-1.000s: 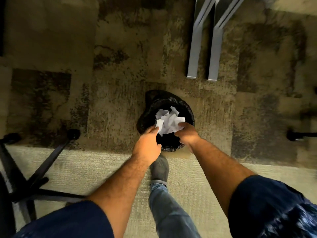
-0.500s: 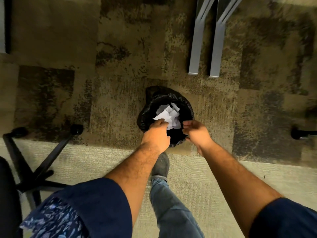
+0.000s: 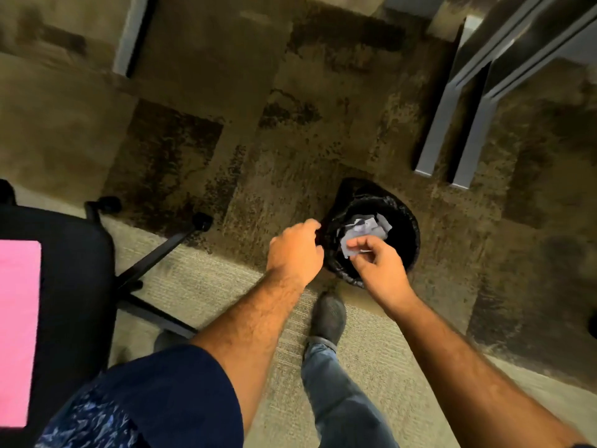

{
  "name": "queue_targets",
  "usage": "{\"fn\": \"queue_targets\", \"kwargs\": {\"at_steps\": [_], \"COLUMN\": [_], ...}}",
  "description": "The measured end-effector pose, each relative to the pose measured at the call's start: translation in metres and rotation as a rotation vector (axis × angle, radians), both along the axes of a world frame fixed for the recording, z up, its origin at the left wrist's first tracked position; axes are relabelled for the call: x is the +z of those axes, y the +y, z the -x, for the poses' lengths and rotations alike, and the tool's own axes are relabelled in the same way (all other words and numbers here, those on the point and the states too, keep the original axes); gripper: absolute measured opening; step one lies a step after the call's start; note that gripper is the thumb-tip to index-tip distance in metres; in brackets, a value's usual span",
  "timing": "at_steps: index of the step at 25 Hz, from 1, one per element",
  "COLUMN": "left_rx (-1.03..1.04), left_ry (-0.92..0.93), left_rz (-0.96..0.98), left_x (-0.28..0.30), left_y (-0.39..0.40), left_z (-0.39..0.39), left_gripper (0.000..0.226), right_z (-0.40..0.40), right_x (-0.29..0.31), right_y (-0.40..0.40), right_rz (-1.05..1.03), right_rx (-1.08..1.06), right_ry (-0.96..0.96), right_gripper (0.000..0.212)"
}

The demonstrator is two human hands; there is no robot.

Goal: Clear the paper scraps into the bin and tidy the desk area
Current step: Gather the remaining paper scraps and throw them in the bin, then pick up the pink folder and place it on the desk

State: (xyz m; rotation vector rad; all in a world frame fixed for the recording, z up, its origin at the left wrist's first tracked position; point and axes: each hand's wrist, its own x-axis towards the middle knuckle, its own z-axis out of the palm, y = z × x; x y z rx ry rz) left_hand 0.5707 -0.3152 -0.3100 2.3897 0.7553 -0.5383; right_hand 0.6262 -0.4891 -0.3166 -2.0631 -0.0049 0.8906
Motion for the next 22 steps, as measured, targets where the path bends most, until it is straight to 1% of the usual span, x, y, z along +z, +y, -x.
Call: {"fn": "queue_targets", "kwargs": {"at_steps": [4,8,11,14,17,19,22], "left_rx": [0.198,0.376,0.506,0.675,0.812,0.886,0.978], "left_ry": [-0.029,-0.035,-0.074,-0.154,-0.242,-0.263,-0.260], "left_rz": [0.001,0.031,0.057,0.043,0.000,-0.034,-0.095], "left_x": [0.022,0.042,0.055,0.074,0.089,0.098,0.108], "left_y": [0.048,0.120,0.173,0.223,0.275,0.304,0.337], "left_z": [0.039,0.100,0.147,0.213,0.282,0.323,0.382], "left_gripper": [0.041,0.040,0.038,0.038,0.038,0.040,0.041], "right_z": [0.029,0.075,0.110,0.158,0.209,0.238,0.283], "right_x": [0.021,0.044,0.060,0.079,0.098,0.105,0.112], "right_y": [0.055,0.143,0.204,0.261,0.322,0.356,0.397], "right_rz": [-0.048,-0.076,-0.090,-0.100,-0.152,-0.146,-0.077], "right_rx": [0.186,0.384,0.472,0.616,0.769,0.858,0.979], "right_ry": [-0.064,-0.149,-0.203,-0.276,-0.331,-0.360,-0.441], "right_gripper": [0.036,0.038,0.040,0.042,0.042,0.042,0.042]}}
